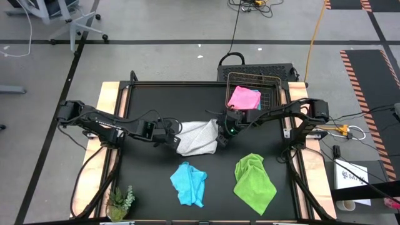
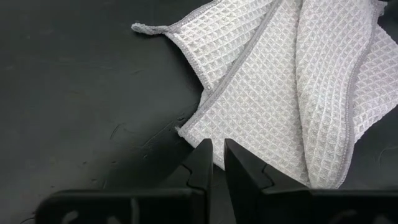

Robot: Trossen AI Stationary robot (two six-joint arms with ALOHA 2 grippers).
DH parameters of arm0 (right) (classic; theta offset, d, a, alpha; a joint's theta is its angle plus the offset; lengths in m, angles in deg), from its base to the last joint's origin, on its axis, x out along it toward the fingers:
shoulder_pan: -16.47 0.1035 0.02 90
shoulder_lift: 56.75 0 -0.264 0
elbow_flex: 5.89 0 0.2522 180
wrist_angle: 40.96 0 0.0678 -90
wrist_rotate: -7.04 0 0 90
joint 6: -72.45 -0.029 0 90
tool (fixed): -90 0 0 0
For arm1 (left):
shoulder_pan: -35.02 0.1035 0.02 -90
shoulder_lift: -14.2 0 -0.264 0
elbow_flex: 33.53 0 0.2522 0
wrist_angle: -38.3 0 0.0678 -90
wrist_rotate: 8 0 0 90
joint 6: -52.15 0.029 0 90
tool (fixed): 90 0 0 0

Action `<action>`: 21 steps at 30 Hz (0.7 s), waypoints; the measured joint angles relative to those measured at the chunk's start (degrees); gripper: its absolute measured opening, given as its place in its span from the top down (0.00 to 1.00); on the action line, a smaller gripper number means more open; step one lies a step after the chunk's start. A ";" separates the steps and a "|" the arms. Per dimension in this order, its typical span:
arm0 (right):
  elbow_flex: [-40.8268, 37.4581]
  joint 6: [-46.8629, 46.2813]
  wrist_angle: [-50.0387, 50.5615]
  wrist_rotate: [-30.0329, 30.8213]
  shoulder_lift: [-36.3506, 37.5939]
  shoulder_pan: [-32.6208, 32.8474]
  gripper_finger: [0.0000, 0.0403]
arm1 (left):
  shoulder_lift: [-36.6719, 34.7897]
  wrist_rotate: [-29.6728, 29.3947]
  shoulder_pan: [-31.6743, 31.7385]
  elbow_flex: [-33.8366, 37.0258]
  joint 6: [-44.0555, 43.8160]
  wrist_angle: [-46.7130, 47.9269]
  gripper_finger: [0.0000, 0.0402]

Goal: Fold microfiber towels
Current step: Fold the gray towel

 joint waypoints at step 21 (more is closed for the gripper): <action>0.04 -0.06 -7.60 1.49 -4.26 -0.07 0.65 | 1.30 -1.91 0.17 0.00 -1.84 -0.38 0.90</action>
